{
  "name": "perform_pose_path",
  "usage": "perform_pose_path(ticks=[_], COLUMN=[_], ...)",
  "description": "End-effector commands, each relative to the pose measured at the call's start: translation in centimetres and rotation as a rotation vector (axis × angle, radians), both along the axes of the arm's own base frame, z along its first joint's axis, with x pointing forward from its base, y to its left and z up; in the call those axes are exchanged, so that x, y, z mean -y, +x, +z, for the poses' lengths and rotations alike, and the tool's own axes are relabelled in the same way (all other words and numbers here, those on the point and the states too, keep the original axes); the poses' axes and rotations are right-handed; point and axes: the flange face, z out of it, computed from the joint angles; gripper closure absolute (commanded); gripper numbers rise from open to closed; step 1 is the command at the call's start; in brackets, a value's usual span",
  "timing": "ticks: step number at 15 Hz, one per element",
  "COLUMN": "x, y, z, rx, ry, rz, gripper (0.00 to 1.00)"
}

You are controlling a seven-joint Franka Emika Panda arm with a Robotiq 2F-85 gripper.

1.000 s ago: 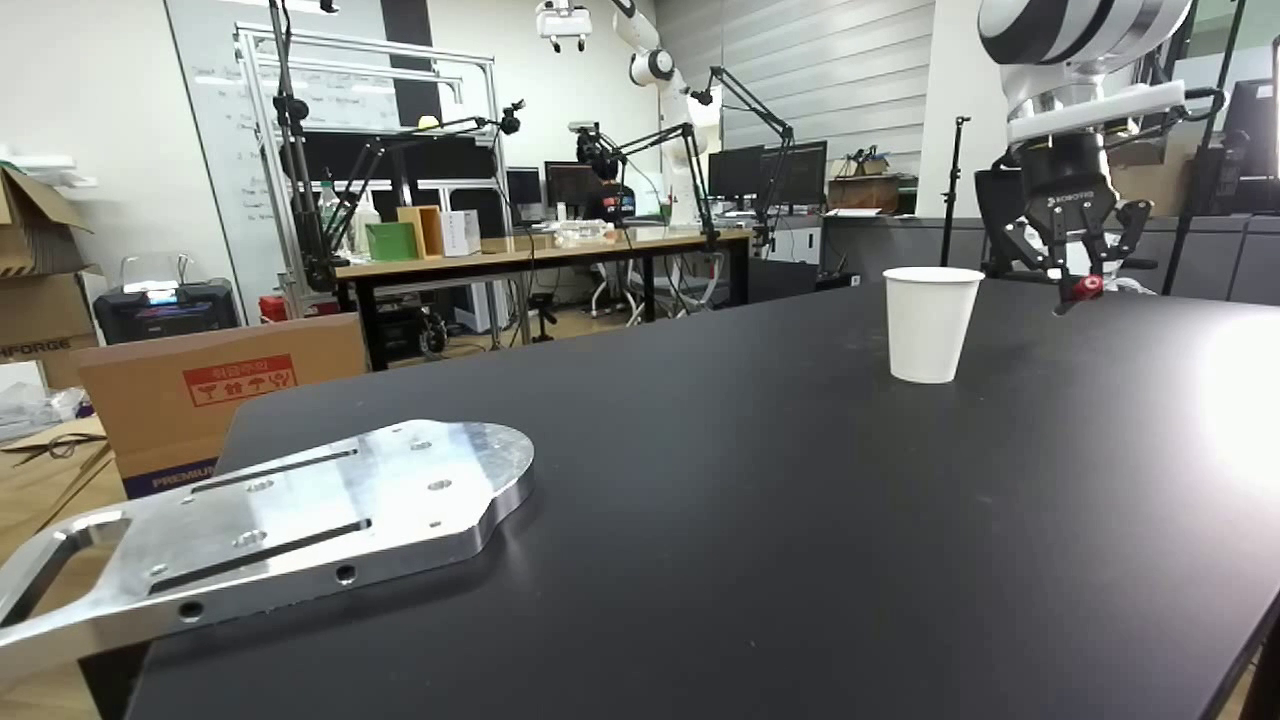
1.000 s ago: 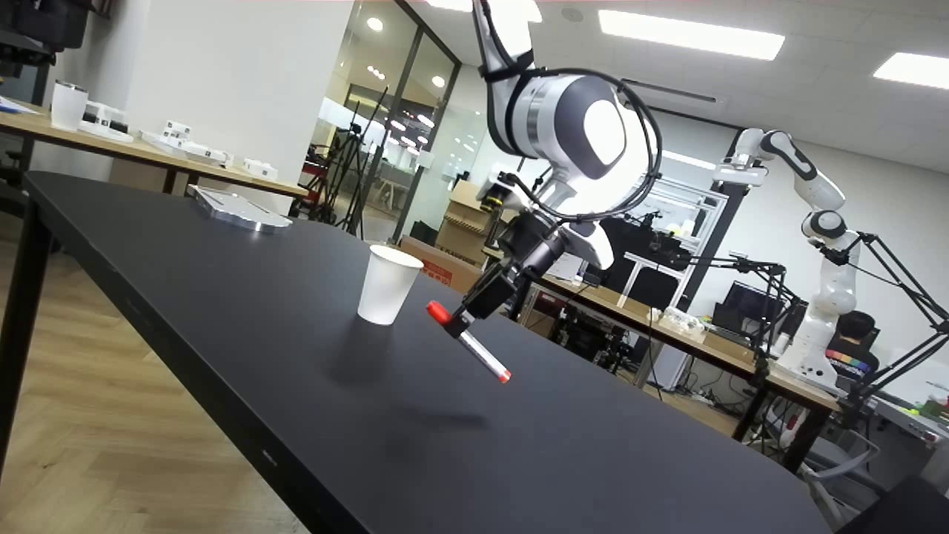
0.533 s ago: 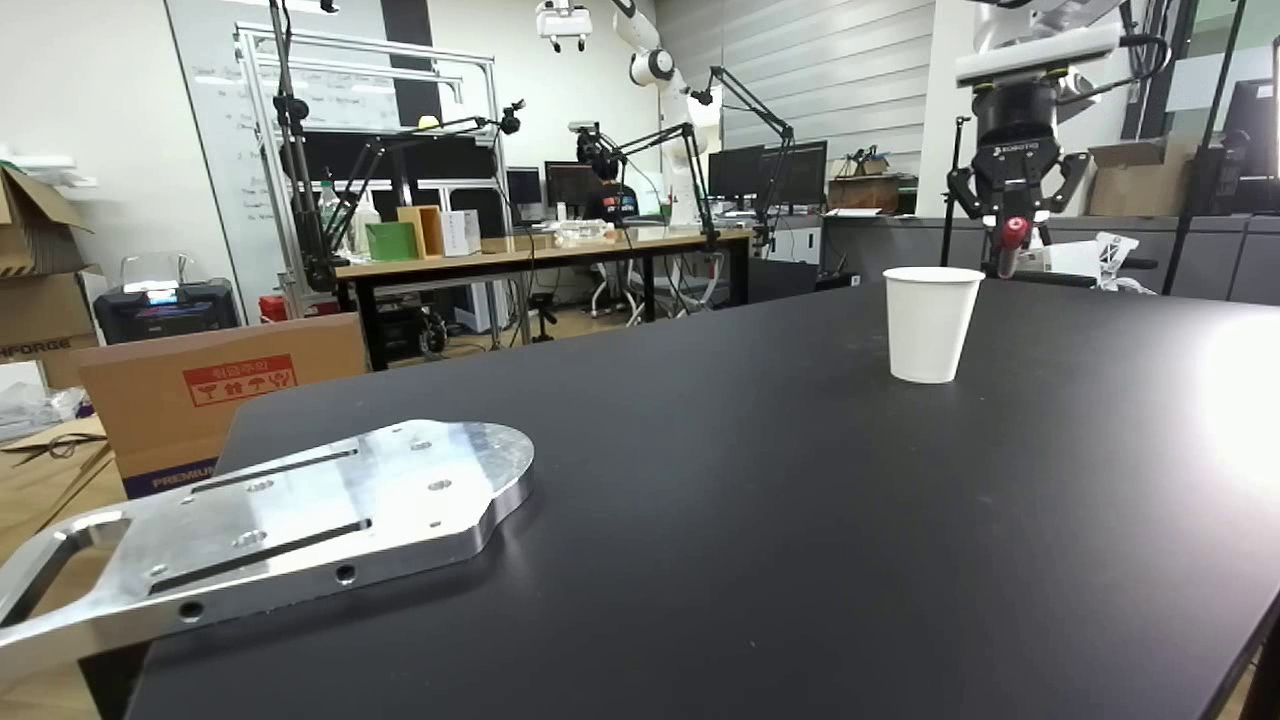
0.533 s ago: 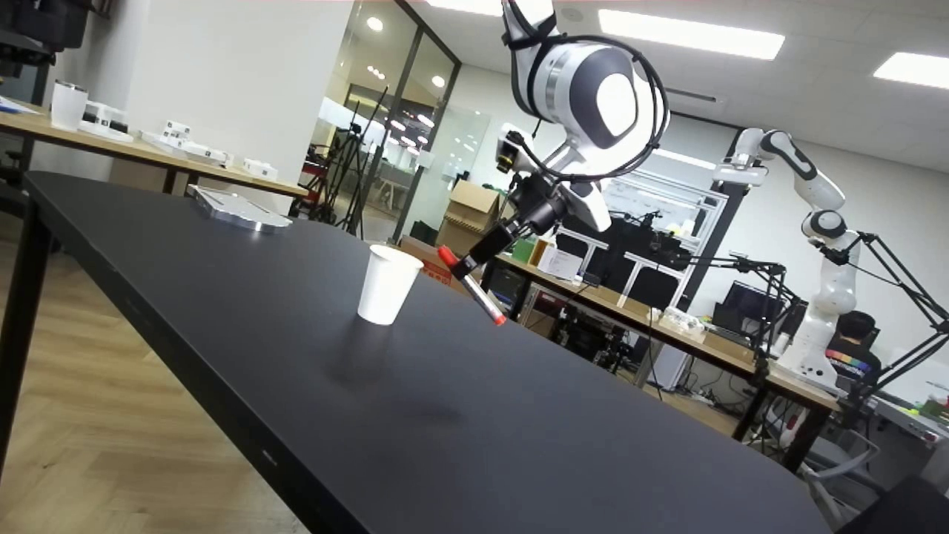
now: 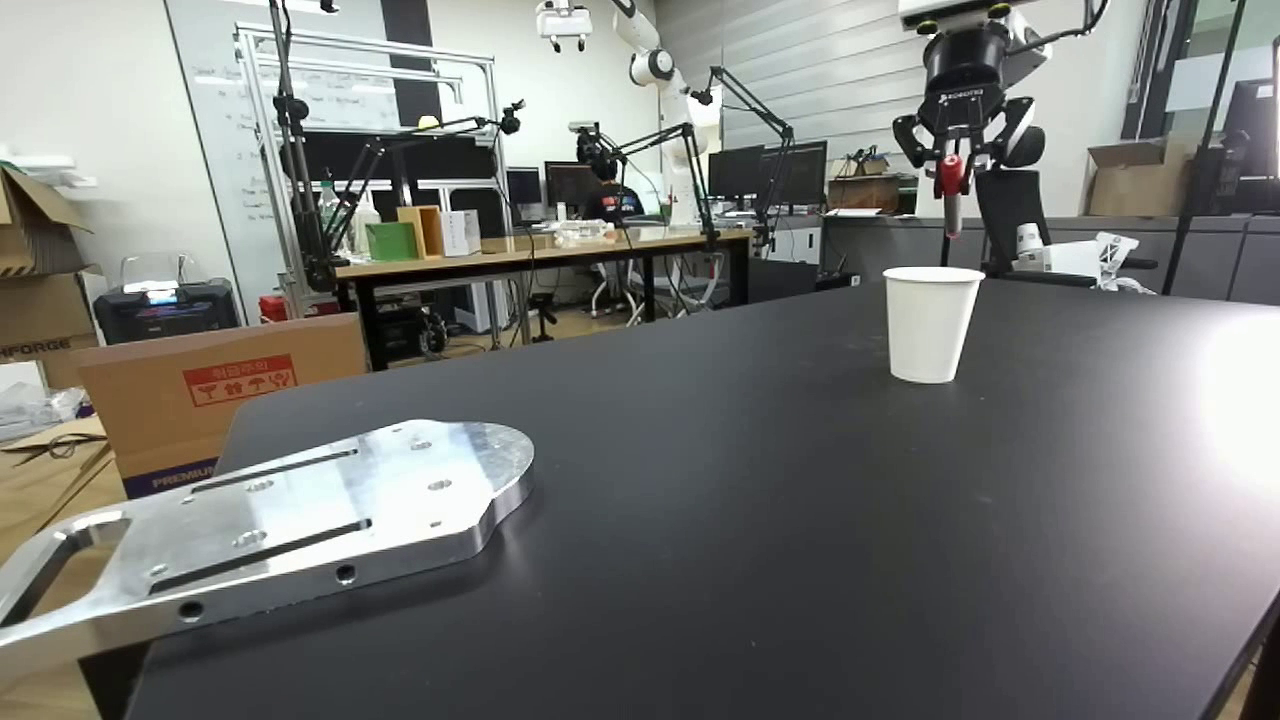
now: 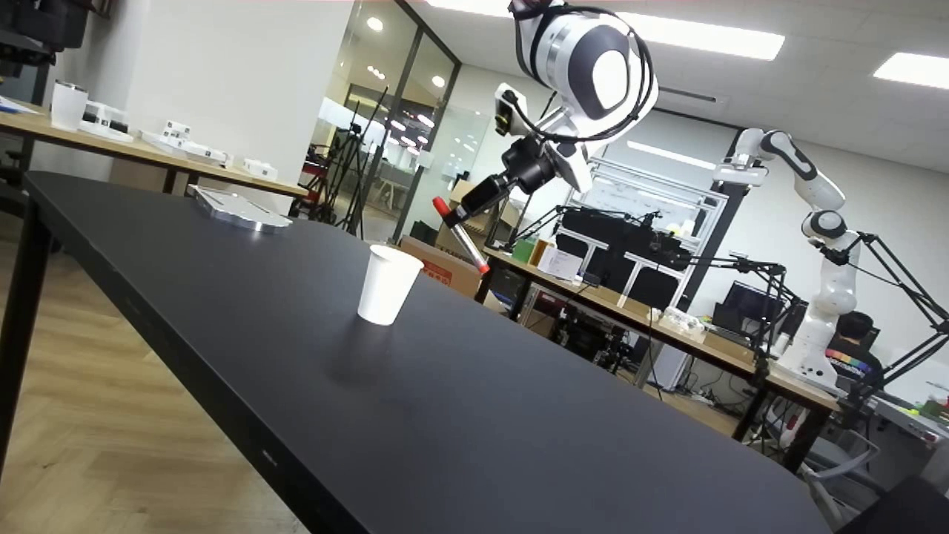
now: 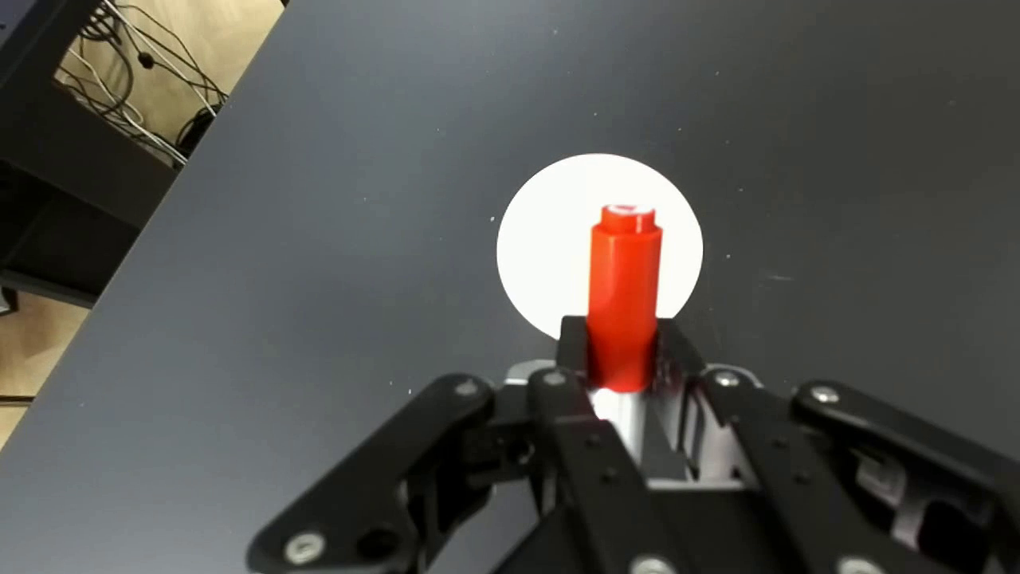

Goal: Put the marker inside the mug cup

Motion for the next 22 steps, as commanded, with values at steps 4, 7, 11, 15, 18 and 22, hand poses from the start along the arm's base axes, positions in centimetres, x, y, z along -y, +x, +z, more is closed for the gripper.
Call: perform_pose_path(ticks=[4, 7, 11, 15, 18, 22], x=[-2.3, -4.0, -5.8, -6.4, -6.2, -5.3], y=[1.5, 1.4, 1.1, 0.8, 0.3, 0.4], z=[2.5, 2.0, 0.5, -1.4, -2.4, -3.7], rx=[-0.077, -0.106, -0.144, -0.210, -0.249, -0.229], ry=[0.126, 0.190, 0.260, 0.302, 0.336, 0.361], rz=[-0.012, 0.007, 0.018, 0.003, -0.004, -0.034], gripper=[0.94, 0.94, 0.94, 0.94, 0.94, 0.94])
